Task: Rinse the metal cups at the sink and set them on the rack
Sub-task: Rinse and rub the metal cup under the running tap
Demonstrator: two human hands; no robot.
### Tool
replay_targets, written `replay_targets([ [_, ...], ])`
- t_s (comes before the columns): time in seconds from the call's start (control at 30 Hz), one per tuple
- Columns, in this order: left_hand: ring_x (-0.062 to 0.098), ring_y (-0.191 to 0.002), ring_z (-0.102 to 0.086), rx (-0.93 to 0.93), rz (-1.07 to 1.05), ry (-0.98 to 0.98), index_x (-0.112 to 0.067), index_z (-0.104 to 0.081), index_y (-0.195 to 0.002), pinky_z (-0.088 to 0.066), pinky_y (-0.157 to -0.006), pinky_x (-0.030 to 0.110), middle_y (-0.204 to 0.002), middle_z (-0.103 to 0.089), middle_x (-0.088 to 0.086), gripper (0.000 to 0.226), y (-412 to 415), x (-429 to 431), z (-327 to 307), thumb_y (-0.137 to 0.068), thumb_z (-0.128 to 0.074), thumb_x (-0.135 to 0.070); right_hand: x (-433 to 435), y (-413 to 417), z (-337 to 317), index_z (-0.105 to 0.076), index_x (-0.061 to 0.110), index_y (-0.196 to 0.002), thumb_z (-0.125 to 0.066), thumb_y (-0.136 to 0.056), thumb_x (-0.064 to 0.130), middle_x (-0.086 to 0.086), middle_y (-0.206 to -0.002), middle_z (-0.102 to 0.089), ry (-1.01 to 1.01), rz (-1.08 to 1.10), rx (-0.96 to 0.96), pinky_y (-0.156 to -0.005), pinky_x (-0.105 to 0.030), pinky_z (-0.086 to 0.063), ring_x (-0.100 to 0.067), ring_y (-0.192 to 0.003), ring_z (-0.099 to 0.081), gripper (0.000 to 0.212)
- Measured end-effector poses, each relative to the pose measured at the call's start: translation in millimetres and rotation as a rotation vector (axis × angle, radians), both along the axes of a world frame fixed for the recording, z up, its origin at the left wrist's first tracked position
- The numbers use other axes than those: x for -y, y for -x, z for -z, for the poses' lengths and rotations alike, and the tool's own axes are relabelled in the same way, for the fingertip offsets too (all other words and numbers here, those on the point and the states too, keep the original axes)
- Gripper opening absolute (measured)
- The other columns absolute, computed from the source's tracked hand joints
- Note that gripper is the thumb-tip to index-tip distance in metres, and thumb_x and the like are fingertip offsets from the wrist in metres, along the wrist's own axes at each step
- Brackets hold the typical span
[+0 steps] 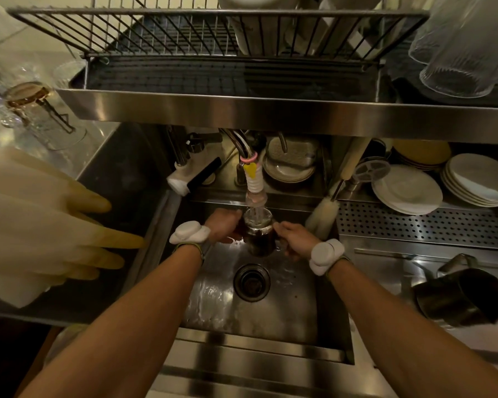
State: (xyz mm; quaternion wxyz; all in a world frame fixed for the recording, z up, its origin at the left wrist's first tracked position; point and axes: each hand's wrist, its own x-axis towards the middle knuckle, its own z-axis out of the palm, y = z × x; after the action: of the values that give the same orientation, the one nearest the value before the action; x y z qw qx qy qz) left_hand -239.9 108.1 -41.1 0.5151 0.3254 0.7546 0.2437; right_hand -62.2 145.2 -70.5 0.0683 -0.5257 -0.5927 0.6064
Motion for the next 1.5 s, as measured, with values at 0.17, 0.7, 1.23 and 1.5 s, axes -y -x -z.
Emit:
replay_targets([
  [0.17,0.014,-0.066,-0.056,-0.075,-0.019,-0.052,-0.014,-0.061,-0.093,-0.038,-0.06,0.023,-0.094,-0.06,0.01,0.025,5.9,1.3,2.3,-0.1,-0.039,-0.022,2.9,8.1,1.8,-0.044,0.022,-0.074,-0.035,-0.101,0.039,0.0,-0.062,-0.038,0.068,0.072,-0.063,-0.044,-0.02,-0.024,-0.014,-0.048,-0.036,0.033],
  [0.7,0.038,-0.11,-0.06,-0.266,0.004,-0.115,0.003,-0.067,-0.1,-0.044,-0.096,0.038,-0.114,-0.066,0.025,0.039,26.9,3.1,13.7,-0.099,-0.041,-0.027,9.2,18.3,10.5,-0.041,0.017,-0.064,-0.045,-0.099,0.023,0.002,-0.064,-0.042,-0.358,0.075,0.018,-0.066,-0.028,-0.03,-0.008,-0.06,-0.039,0.036],
  [1.23,0.038,-0.098,-0.064,-0.189,0.055,-0.177,-0.014,-0.069,-0.086,-0.047,-0.085,0.052,-0.099,-0.067,0.025,0.03,24.7,-1.8,19.4,-0.085,-0.045,-0.032,7.1,25.8,-1.2,-0.039,0.02,-0.067,-0.032,-0.101,0.042,0.001,-0.058,-0.034,0.284,0.408,-0.278,-0.035,-0.012,-0.021,-0.008,-0.034,-0.031,0.04],
  [1.5,0.038,-0.111,-0.06,-0.245,0.012,-0.161,-0.004,-0.067,-0.107,-0.046,-0.096,0.04,-0.115,-0.066,0.022,0.031,27.4,4.7,12.1,-0.096,-0.044,-0.023,10.7,32.8,-3.4,-0.04,0.02,-0.068,-0.033,-0.101,0.039,0.001,-0.058,-0.033,0.381,0.438,-0.364,-0.032,-0.01,-0.017,-0.006,-0.029,-0.03,0.038],
])
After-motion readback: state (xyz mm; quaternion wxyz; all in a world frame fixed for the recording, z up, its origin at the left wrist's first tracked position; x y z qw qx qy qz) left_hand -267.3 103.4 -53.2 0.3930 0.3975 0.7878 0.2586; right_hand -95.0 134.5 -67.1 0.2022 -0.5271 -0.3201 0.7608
